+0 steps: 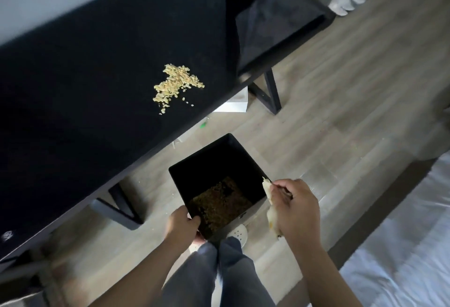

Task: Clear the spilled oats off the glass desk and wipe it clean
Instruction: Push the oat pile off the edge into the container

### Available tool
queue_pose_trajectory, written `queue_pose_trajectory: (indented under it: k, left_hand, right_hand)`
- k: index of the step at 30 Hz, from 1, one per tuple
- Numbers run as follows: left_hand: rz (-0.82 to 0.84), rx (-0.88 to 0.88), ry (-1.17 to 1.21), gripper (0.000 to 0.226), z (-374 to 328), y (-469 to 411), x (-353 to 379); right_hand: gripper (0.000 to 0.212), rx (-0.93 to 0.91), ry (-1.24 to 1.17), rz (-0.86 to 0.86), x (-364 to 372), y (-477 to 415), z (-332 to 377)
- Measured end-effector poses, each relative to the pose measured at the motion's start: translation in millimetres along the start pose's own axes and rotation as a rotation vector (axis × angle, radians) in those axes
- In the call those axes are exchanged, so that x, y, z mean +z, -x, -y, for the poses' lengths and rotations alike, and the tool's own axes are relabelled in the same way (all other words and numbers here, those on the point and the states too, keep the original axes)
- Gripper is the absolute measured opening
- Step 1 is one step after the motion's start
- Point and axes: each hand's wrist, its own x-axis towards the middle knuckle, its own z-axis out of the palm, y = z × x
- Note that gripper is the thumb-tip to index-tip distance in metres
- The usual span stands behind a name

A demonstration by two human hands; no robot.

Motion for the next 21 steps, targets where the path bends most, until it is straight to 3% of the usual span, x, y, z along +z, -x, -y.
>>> queue_pose_trajectory:
  k: [15,21]
  left_hand:
    - [0.008,-0.026,0.187,0.015,5,11,-33]
    - [-0.08,-0.116,0.221,0.015,-17,-5,-2]
  right_hand:
    - [0.006,-0.335,0.117,0.135,28,-38,68]
    - [0.006,-0.454,0.13,0.318,39,-99,67]
